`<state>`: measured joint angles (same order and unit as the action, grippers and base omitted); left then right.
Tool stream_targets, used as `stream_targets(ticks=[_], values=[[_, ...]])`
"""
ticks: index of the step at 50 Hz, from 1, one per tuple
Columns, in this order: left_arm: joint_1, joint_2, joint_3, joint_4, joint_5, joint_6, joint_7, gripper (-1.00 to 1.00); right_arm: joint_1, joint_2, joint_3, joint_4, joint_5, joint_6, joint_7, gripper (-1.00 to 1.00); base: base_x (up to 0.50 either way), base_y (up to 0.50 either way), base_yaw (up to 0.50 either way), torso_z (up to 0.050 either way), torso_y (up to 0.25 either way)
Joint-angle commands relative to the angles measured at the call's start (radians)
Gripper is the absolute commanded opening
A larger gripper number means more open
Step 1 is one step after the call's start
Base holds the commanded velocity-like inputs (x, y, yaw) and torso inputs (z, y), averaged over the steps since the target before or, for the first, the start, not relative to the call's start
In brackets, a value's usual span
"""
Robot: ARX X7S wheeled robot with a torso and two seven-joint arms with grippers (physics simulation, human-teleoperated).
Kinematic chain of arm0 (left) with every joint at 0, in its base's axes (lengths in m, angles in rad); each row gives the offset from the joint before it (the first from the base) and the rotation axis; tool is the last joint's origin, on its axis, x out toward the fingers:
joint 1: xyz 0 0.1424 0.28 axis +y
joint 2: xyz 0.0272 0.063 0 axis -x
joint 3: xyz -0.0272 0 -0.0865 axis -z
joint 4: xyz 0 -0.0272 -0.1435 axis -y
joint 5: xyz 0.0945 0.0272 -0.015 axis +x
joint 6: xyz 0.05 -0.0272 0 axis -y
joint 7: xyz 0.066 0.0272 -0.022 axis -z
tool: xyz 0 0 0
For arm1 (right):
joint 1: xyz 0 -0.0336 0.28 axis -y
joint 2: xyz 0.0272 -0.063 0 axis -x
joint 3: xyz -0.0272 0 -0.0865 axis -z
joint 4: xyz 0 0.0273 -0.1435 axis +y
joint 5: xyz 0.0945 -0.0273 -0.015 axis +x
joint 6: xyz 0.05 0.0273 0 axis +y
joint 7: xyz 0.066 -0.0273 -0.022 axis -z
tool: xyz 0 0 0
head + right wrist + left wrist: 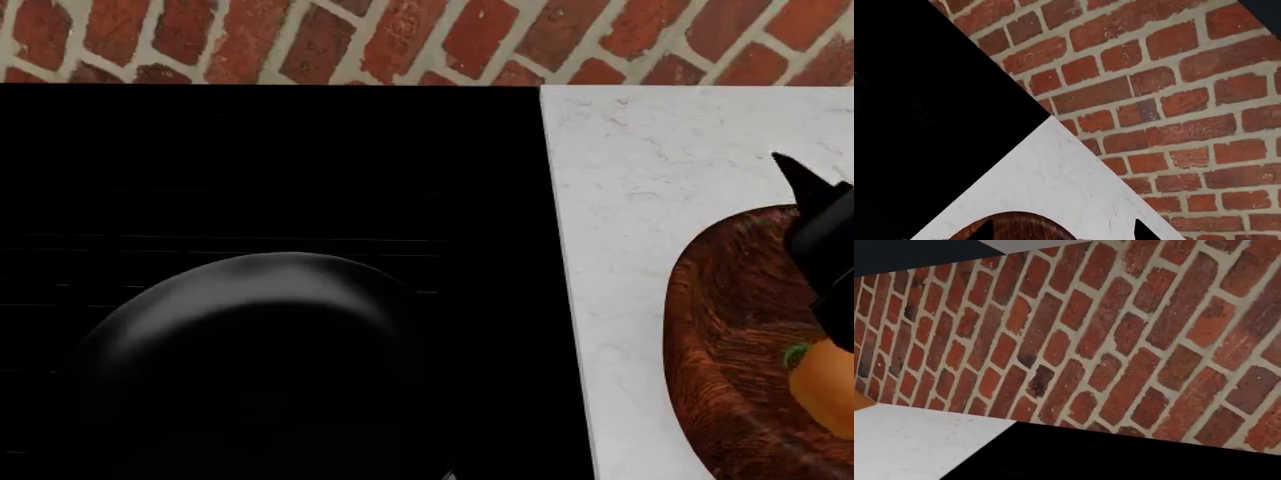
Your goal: Pick the bell pepper from the pan and place it in the bowl.
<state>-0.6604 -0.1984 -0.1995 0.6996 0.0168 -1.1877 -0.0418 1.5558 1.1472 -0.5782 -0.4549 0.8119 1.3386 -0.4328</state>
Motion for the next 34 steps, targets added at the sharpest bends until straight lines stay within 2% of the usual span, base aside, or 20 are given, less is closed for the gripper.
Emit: stream_targets(ticks=[1, 7, 13, 15, 17, 18, 22, 25, 26, 27, 28, 32, 34], values=[[0.008, 0.018, -0.026, -0.005, 0.009, 0.010, 0.023, 1.00, 0.062, -0.057, 0.217, -0.068, 0.120, 0.035, 0.037, 1.00, 0.00, 0.00, 0.00, 0.000, 0.000], [0.005, 0.021, -0.020, -0.015, 0.005, 0.019, 0.021, 1.00, 0.031, -0.099, 0.383, -0.126, 0.272, 0.060, 0.124, 1.00, 0.00, 0.00, 0.00, 0.000, 0.000], [0.013, 0.023, -0.019, -0.032, 0.000, 0.040, 0.019, 1.00, -0.078, -0.128, 0.528, -0.194, 0.376, 0.035, 0.236, 1.00, 0.00, 0.00, 0.00, 0.000, 0.000], [-0.023, 0.015, -0.009, -0.020, 0.002, -0.011, 0.016, 1.00, -0.124, -0.145, 0.583, -0.213, 0.393, 0.011, 0.285, 1.00, 0.00, 0.00, 0.00, 0.000, 0.000], [0.015, 0.022, -0.018, -0.035, 0.000, 0.041, 0.016, 1.00, -0.165, -0.155, 0.628, -0.240, 0.427, 0.000, 0.317, 1.00, 0.00, 0.00, 0.00, 0.000, 0.000], [-0.026, 0.015, -0.006, -0.027, 0.001, -0.009, 0.013, 1.00, -0.195, -0.171, 0.662, -0.243, 0.449, -0.010, 0.345, 1.00, 0.00, 0.00, 0.00, 0.000, 0.000], [0.019, 0.029, -0.006, -0.055, 0.000, 0.058, 0.007, 1.00, -0.304, -0.207, 0.746, -0.286, 0.441, -0.059, 0.415, 1.00, 0.00, 0.00, 0.00, 0.000, 0.000], [0.001, 0.025, 0.000, -0.059, -0.001, 0.042, 0.006, 1.00, -0.402, -0.226, 0.788, -0.348, 0.391, -0.109, 0.430, 1.00, 0.00, 0.00, 0.00, 0.000, 0.000], [0.018, 0.031, 0.001, -0.068, -0.001, 0.066, 0.003, 1.00, -0.430, -0.256, 0.815, -0.343, 0.412, -0.101, 0.487, 1.00, 0.00, 0.00, 0.00, 0.000, 0.000], [0.020, 0.031, 0.003, -0.070, -0.001, 0.071, 0.002, 1.00, -0.462, -0.256, 0.827, -0.370, 0.380, -0.132, 0.464, 1.00, 0.00, 0.00, 0.00, 0.000, 0.000], [-0.009, 0.025, 0.009, -0.069, -0.002, 0.035, 0.003, 1.00, -0.520, -0.281, 0.853, -0.397, 0.352, -0.157, 0.482, 1.00, 0.00, 0.00, 0.00, 0.000, 0.000], [0.033, 0.038, 0.011, -0.100, -0.003, 0.101, -0.003, 1.00, -0.638, -0.335, 0.861, -0.457, 0.224, -0.227, 0.530, 1.00, 0.00, 0.00, 0.00, 0.000, 0.000], [0.033, 0.039, 0.011, -0.105, -0.005, 0.105, -0.005, 1.00, -0.646, -0.357, 0.883, -0.455, 0.264, -0.209, 0.567, 1.00, 0.00, 0.00, 0.00, 0.000, 0.000]])
